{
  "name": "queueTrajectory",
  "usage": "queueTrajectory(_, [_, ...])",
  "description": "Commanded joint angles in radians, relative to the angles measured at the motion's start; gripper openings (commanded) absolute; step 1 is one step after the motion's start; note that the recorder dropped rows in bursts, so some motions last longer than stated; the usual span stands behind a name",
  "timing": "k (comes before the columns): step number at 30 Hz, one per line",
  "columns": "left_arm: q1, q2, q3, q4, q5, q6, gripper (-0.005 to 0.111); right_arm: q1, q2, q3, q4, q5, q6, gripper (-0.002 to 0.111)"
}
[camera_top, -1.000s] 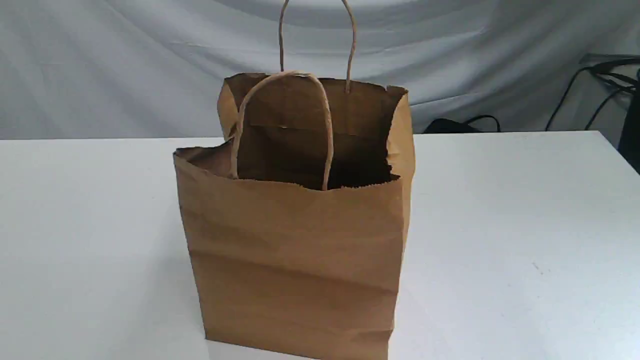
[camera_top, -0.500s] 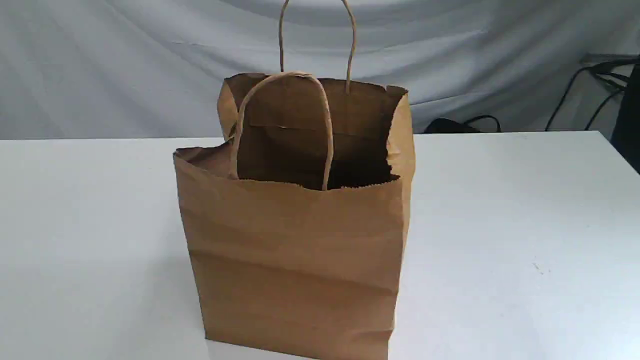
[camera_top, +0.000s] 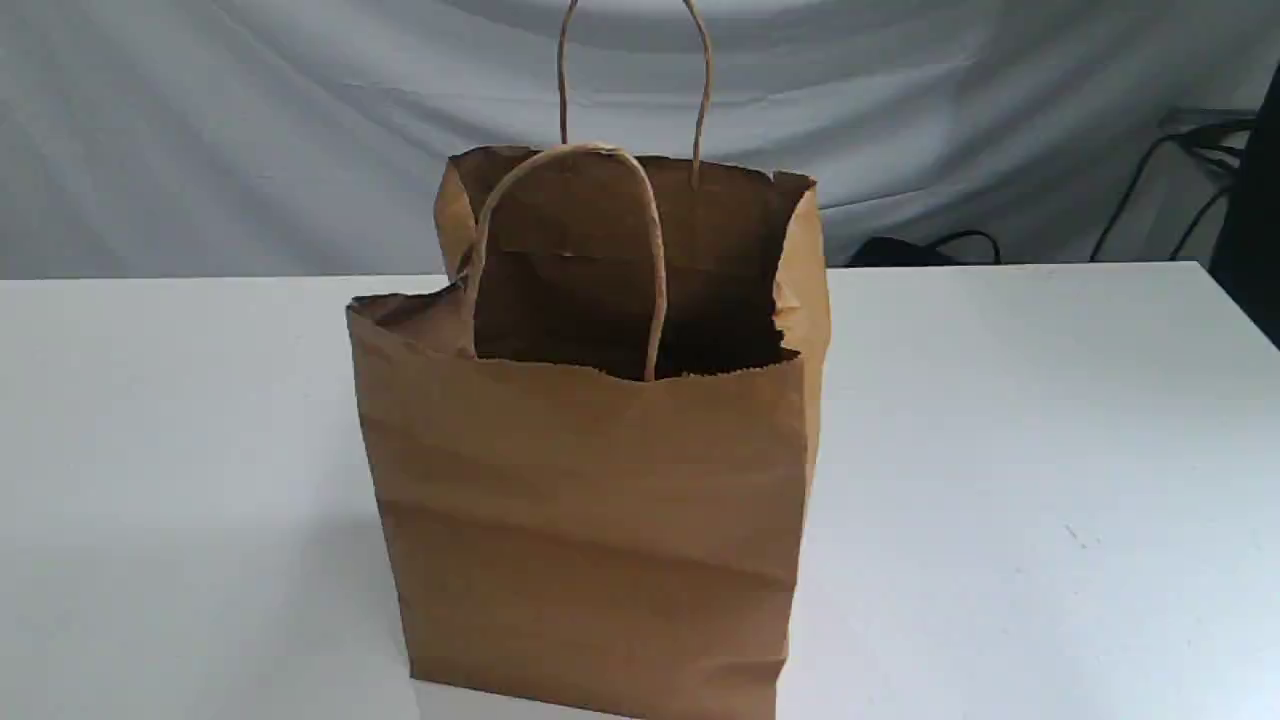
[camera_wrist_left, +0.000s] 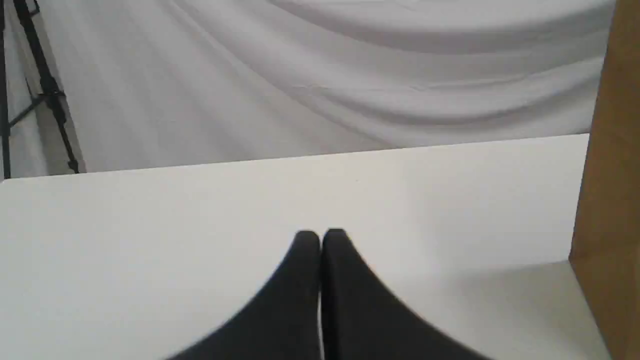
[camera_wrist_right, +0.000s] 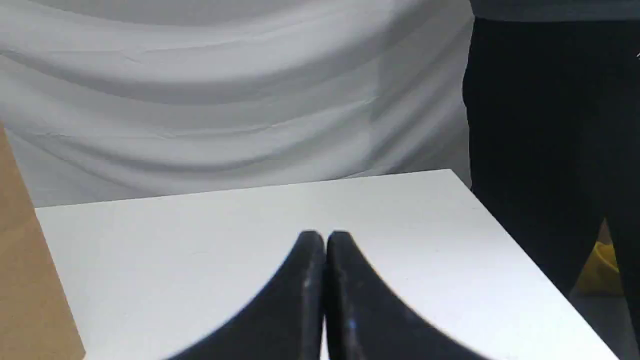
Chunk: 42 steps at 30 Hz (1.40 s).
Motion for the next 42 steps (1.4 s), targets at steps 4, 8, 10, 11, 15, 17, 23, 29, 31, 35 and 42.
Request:
queueTrajectory(4, [0.002,-0.004,0.005,-0.016,0.005,-0.011,0.000,-0.006,-0.003,0.004,0.007,-0.003,-0.007,0.000])
queueTrajectory(8, [0.002,-0.004,0.005,-0.015,0.005,-0.007,0.000,-0.006,-0.003,0.004,0.007,-0.003,-0.007,0.000])
queueTrajectory(10, [0.002,-0.004,0.005,-0.015,0.005,-0.007,0.000,-0.006,-0.003,0.004,0.007,-0.003,-0.007,0.000])
queueTrajectory(11, [0.002,-0.004,0.005,-0.015,0.005,-0.004,0.000,-0.006,-0.003,0.004,0.007,-0.003,-0.007,0.000])
queueTrajectory(15, [0.002,-0.004,0.005,-0.015,0.005,-0.004,0.000,-0.006,-0.003,0.004,0.007,-0.003,-0.007,0.000])
queueTrajectory(17, [0.002,-0.004,0.005,-0.015,0.005,-0.004,0.000,-0.006,-0.003,0.004,0.007,-0.003,-0.007,0.000])
queueTrajectory(23, [0.002,-0.004,0.005,-0.015,0.005,-0.007,0.000,-0.006,-0.003,0.004,0.007,-0.003,-0.007,0.000])
queueTrajectory(29, [0.002,-0.004,0.005,-0.015,0.005,-0.005,0.000,-0.006,-0.003,0.004,0.007,-0.003,-0.007,0.000])
queueTrajectory(31, [0.002,-0.004,0.005,-0.015,0.005,-0.005,0.000,-0.006,-0.003,0.004,0.007,-0.003,-0.007,0.000])
queueTrajectory(35, [0.002,-0.004,0.005,-0.015,0.005,-0.003,0.000,-0.006,-0.003,0.004,0.007,-0.003,-0.007,0.000])
queueTrajectory(42, [0.002,-0.004,0.005,-0.015,0.005,-0.003,0.000,-0.006,-0.003,0.004,0.007,-0.003,-0.007,0.000])
